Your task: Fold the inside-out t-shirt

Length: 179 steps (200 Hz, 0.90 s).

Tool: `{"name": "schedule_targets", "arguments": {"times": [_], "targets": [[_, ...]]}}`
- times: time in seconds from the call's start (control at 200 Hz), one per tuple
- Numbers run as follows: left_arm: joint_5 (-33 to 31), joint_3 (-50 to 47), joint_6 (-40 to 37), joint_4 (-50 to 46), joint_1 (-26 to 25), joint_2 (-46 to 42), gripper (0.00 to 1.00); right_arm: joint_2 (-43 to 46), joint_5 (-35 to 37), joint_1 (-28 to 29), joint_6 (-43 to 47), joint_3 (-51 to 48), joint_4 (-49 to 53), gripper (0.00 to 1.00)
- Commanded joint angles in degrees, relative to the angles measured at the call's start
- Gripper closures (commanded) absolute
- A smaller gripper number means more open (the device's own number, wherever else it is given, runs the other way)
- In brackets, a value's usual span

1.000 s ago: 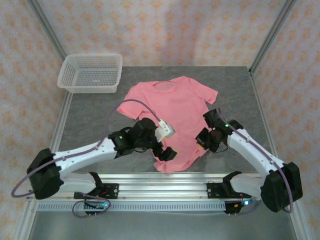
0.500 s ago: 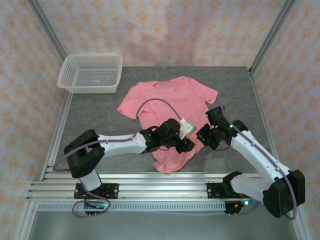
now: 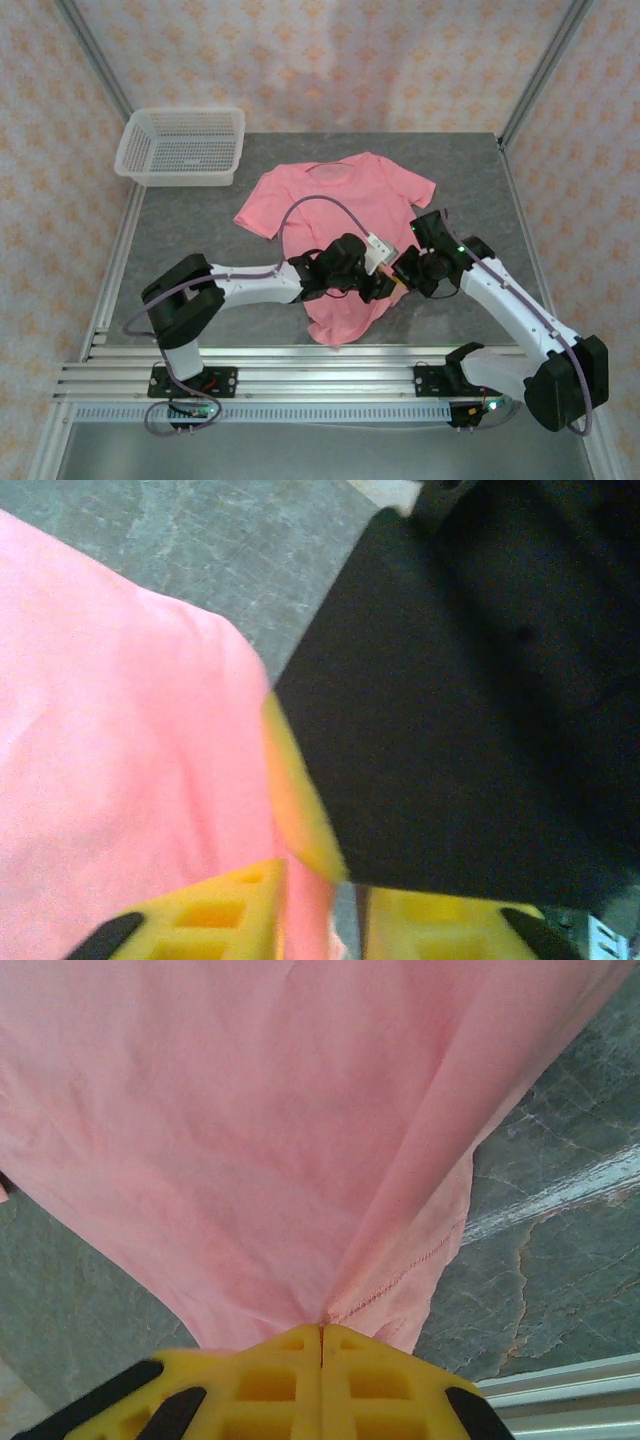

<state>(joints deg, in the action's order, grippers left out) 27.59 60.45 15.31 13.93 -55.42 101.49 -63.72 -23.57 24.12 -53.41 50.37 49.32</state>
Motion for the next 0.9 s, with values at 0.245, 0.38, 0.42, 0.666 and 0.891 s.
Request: {"name": "schedule_targets", "arguments": {"times": [0.245,0.38,0.42,0.666,0.891], "targets": [[-1.12,2.22,0.41,0.18,0.75,3.60,0.75,-0.56,0.00,-0.91,5.83,5.52,5.46,1.00],[-5.98,-0.95,2.49,3.38,0.84,1.06,0.79,-0.70,-1.45,-1.25,7.33,6.05,6.02,1.00],[-7.27,-1.55,3.10,4.02,0.84,0.21,0.79,-0.60,-1.69,-1.25,7.97,6.03,6.50,1.00],[-9.18,-0.30,4.64,4.11,0.84,-0.32,0.74,0.18,-3.51,-1.44,10.39,4.83,7.28,1.00],[-8.45,3.04,3.84,0.73,0.84,1.87,0.77,-0.18,-4.87,-1.88,11.83,5.51,8.16,1.00]]}}
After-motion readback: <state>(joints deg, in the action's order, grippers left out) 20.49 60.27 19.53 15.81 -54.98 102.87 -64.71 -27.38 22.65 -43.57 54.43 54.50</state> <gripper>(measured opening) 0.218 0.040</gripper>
